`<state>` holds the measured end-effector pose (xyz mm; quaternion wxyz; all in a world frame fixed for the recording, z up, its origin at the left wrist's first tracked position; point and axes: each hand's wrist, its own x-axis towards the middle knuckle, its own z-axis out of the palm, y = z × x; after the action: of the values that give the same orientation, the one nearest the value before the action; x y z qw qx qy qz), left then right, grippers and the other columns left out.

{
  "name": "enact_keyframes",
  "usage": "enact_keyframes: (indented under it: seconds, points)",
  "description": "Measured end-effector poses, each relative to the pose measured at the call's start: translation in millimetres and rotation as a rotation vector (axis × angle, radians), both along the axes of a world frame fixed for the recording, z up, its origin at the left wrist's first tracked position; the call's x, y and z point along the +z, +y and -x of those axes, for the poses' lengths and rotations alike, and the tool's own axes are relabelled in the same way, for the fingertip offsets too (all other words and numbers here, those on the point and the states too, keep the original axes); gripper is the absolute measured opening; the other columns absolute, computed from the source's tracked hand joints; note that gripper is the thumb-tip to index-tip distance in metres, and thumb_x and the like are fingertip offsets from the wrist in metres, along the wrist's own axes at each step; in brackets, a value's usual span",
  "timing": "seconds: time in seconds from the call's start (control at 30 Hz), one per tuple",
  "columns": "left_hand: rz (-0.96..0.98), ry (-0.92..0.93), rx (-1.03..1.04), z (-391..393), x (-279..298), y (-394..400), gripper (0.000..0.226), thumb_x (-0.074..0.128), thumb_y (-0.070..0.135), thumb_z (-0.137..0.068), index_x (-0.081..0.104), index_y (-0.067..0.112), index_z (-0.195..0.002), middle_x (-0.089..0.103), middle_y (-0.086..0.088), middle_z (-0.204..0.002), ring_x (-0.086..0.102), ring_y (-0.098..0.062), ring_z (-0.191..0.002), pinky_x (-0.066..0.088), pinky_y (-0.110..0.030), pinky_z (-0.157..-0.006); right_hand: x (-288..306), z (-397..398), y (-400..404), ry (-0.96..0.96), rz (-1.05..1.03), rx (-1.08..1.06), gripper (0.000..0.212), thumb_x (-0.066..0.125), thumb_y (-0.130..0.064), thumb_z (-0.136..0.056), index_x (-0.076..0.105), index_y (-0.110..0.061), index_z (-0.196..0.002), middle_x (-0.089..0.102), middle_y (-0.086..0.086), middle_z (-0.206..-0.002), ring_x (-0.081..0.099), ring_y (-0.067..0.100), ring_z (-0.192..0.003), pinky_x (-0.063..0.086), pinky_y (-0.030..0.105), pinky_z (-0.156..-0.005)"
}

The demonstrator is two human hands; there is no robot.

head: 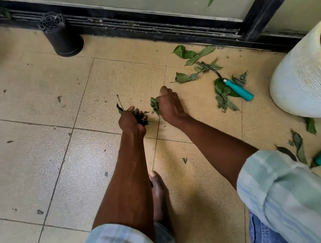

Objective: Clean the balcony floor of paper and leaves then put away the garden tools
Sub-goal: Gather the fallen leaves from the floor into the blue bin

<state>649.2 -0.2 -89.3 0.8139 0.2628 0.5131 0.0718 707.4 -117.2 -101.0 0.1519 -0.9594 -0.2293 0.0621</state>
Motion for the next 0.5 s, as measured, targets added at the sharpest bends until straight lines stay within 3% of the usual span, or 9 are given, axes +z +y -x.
enact_keyframes:
  seconds: [0.1, 0.2, 0.23, 0.3, 0.43, 0.5]
  points:
    - [0.019, -0.02, -0.032, -2, -3, -6, 0.026, 0.034, 0.002, -0.097, 0.044, 0.014, -0.077, 0.041, 0.001, -0.046, 0.038, -0.011, -0.033, 0.03, -0.017, -0.039, 2, -27, -23, -0.071, -0.019, -0.231, 0.018, 0.065, -0.012, -0.084, 0.073, -0.014, -0.1, 0.037, 0.008, -0.142, 0.034, 0.026, -0.127, 0.032, 0.038, -0.102]
    - [0.019, -0.026, -0.071, -3, -3, -15, 0.025, 0.034, 0.002, -0.097, 0.045, 0.014, -0.077, 0.041, 0.0, -0.051, 0.038, -0.011, -0.035, 0.03, -0.019, -0.04, 8, -70, -39, 0.092, -0.025, -0.352, 0.024, 0.065, -0.009, -0.082, 0.072, -0.018, -0.103, 0.018, 0.006, -0.158, 0.016, 0.032, -0.143, 0.022, 0.047, -0.114]
    - [0.017, -0.029, -0.09, -3, -1, -18, 0.026, 0.034, 0.002, -0.097, 0.045, 0.014, -0.077, 0.041, 0.001, -0.049, 0.038, -0.011, -0.035, 0.029, -0.019, -0.04, 5, -79, -43, 0.151, 0.002, -0.308, 0.028, 0.063, -0.008, -0.082, 0.07, -0.018, -0.107, 0.021, 0.007, -0.157, 0.017, 0.034, -0.144, 0.024, 0.047, -0.114]
    - [0.013, -0.039, -0.129, -4, 2, -26, 0.026, 0.035, 0.003, -0.098, 0.045, 0.015, -0.077, 0.04, 0.002, -0.045, 0.037, -0.011, -0.035, 0.028, -0.019, -0.041, -1, -78, -50, 0.223, 0.015, -0.207, 0.035, 0.061, -0.006, -0.083, 0.065, -0.013, -0.116, 0.042, 0.012, -0.145, 0.038, 0.036, -0.134, 0.039, 0.042, -0.107]
    - [-0.007, -0.013, -0.164, -6, 7, -41, 0.019, 0.035, 0.004, -0.1, 0.049, 0.011, -0.09, 0.041, 0.002, -0.046, 0.037, -0.011, -0.038, 0.028, -0.02, -0.043, -9, -23, -64, 0.035, -0.019, -0.029, 0.033, 0.057, 0.007, -0.082, 0.066, -0.004, -0.112, 0.062, 0.014, -0.113, 0.056, 0.028, -0.105, 0.048, 0.032, -0.081]
    - [-0.015, 0.009, -0.183, -7, 8, -51, 0.018, 0.035, 0.009, -0.101, 0.05, 0.01, -0.092, 0.043, 0.002, -0.043, 0.039, -0.011, -0.035, 0.03, -0.019, -0.041, -5, 9, -70, -0.017, -0.022, 0.001, 0.037, 0.053, 0.006, -0.084, 0.063, -0.006, -0.118, 0.063, 0.014, -0.11, 0.056, 0.03, -0.103, 0.05, 0.035, -0.08]
